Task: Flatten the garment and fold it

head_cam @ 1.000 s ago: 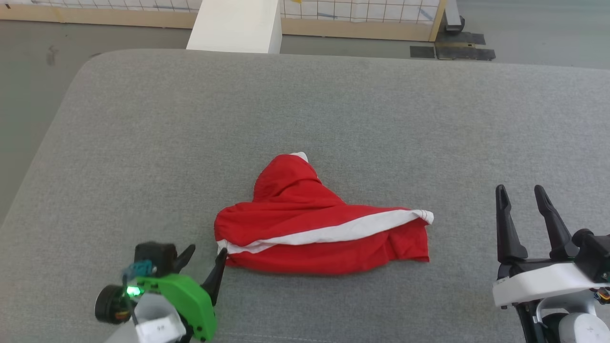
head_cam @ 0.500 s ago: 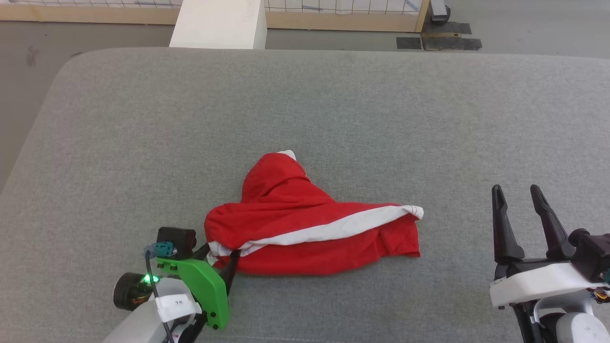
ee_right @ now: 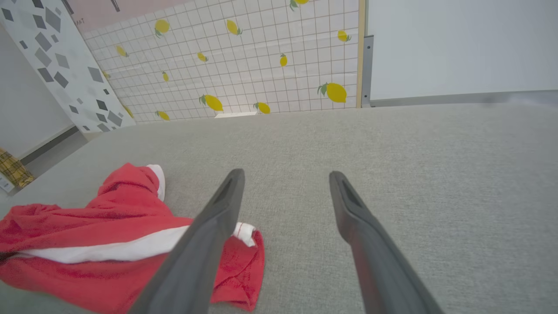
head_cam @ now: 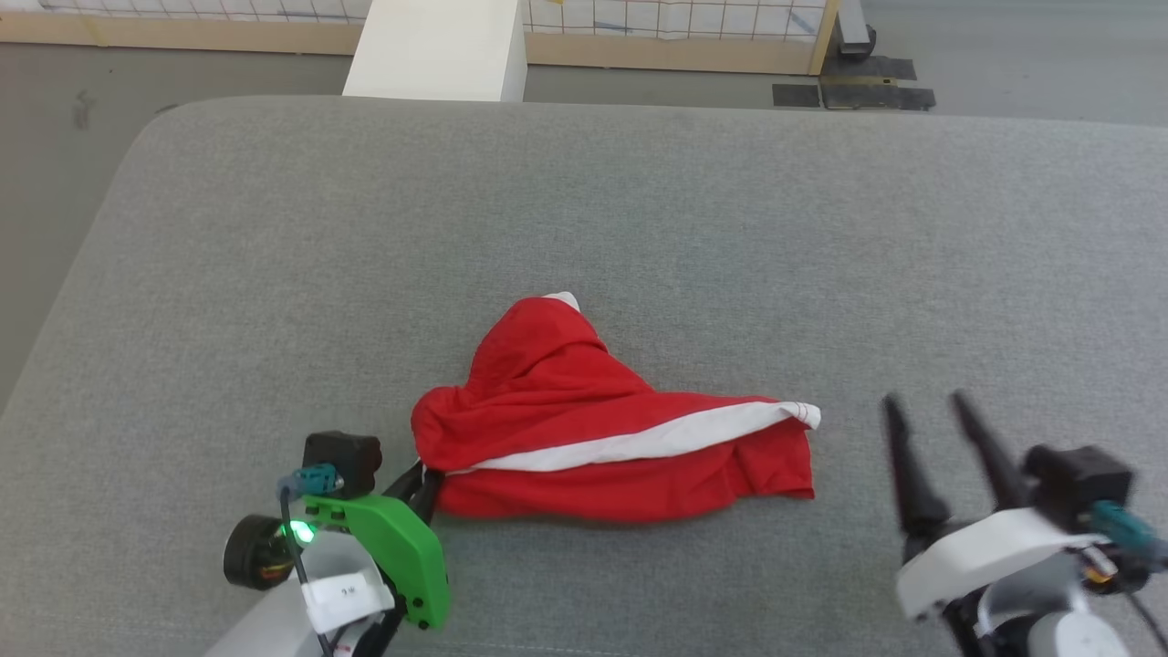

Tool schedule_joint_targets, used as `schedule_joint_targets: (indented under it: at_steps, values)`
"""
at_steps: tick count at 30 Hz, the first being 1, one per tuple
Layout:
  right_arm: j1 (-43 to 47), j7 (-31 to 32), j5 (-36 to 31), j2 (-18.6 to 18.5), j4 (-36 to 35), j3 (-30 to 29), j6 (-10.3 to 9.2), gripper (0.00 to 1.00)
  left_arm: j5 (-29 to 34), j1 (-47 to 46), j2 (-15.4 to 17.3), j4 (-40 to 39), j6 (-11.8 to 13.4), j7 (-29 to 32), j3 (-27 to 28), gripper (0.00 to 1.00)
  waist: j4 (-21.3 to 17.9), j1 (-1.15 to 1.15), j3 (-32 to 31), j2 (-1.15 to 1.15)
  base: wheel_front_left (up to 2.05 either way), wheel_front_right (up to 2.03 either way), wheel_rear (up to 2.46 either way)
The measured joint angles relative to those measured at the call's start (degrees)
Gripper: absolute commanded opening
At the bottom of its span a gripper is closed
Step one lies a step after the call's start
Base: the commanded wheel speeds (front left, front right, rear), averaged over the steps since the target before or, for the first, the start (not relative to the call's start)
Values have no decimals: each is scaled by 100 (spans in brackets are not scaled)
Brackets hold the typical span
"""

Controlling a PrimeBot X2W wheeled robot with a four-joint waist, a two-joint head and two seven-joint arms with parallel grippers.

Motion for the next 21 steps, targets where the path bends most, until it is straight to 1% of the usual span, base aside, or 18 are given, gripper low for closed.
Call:
schedule_joint_targets:
  at_steps: [6, 10, 17, 20, 21]
  values:
    - [106, 1048, 92, 7, 163, 285, 0, 100, -4, 217, 15, -344, 168, 3, -8, 0, 27, 0, 65, 0, 0, 0, 0]
    - [-193, 1630, 119, 7, 416, 434, 0, 100, -9, 225, 35, -482, 225, 10, 0, 0, 28, 0, 173, 0, 0, 0, 0]
    - [-1069, 2198, 85, 5, 1016, 697, 0, 100, 2, 149, 37, -604, 249, 60, -33, 0, 78, 0, 377, 0, 0, 0, 0]
    - [-1288, 2399, 30, 8, 1278, 782, 0, 100, 8, 77, 35, -625, 249, 62, -41, 0, 133, 0, 425, 0, 0, 0, 0]
    - [-1334, 2427, 26, 8, 1339, 800, 0, 91, 8, 63, 32, -627, 248, 62, -46, 0, 151, 0, 437, 0, 0, 0, 0]
